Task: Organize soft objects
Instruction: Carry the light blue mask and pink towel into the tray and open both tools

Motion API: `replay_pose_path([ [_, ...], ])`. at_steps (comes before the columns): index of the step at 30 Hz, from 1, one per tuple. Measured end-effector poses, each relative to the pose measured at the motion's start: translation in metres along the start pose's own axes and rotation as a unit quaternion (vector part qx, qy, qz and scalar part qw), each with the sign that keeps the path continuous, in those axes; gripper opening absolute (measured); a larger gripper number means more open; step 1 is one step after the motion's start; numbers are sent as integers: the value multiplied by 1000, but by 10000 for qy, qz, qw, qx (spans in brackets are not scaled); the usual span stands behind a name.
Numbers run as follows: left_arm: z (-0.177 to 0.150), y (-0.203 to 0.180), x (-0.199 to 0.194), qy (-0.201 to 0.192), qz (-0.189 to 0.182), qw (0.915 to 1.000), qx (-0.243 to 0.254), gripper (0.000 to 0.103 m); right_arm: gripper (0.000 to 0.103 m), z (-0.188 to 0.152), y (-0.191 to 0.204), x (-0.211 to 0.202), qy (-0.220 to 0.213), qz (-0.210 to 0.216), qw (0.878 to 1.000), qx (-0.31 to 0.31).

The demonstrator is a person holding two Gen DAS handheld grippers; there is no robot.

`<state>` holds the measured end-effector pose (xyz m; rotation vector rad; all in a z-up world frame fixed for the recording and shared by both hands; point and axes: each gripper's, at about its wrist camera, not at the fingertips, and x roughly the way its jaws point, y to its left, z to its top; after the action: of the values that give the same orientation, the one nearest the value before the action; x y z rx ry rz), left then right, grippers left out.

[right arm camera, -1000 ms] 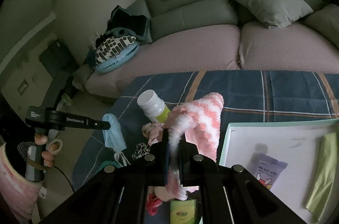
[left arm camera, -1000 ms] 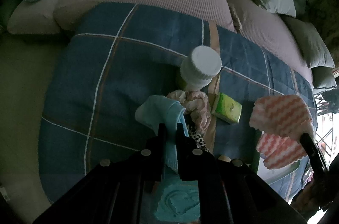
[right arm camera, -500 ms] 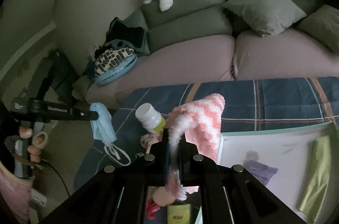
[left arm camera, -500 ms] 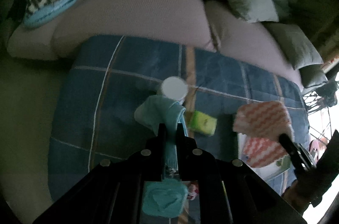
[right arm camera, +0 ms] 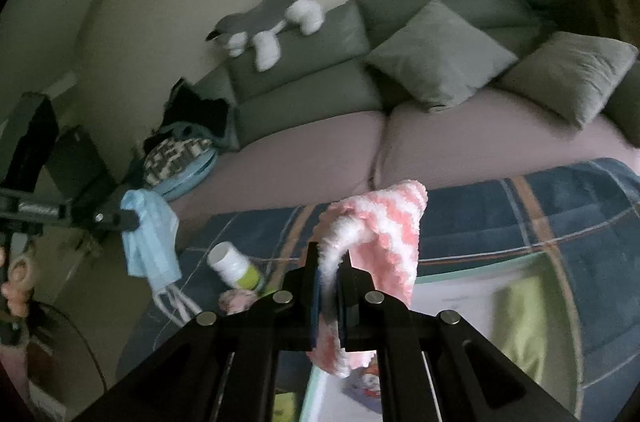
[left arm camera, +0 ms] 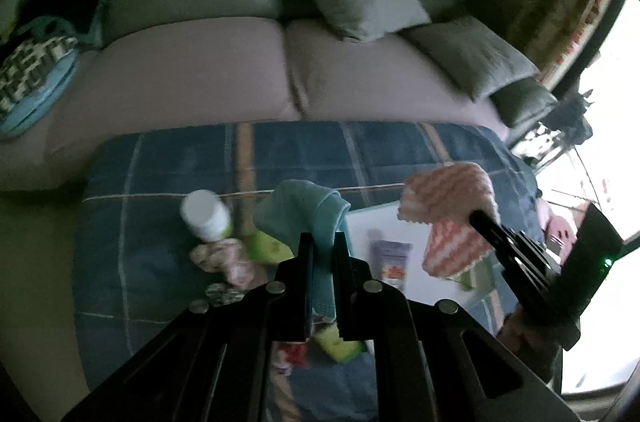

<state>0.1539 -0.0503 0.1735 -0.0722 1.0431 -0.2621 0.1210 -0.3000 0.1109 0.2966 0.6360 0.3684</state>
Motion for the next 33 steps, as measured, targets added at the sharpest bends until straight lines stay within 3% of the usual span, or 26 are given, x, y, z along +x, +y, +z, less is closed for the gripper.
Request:
replay_pose_path([
  [12, 6, -79, 40, 274, -532, 9973, 431, 9, 7, 3, -82, -46, -262, -980, 9934, 530],
  [19, 3, -106, 83, 532, -818, 9945, 373, 8, 7, 0, -113, -58, -265, -1376, 9869, 802],
  [26, -4, -124, 134, 807, -1098, 9906, 113, 9, 7, -4, -122, -39, 66, -1483, 9856, 815],
  [33, -16, -125, 197, 1151, -858, 9895, -187, 9, 7, -23, -142, 7, 822, -1404, 9816, 1001],
])
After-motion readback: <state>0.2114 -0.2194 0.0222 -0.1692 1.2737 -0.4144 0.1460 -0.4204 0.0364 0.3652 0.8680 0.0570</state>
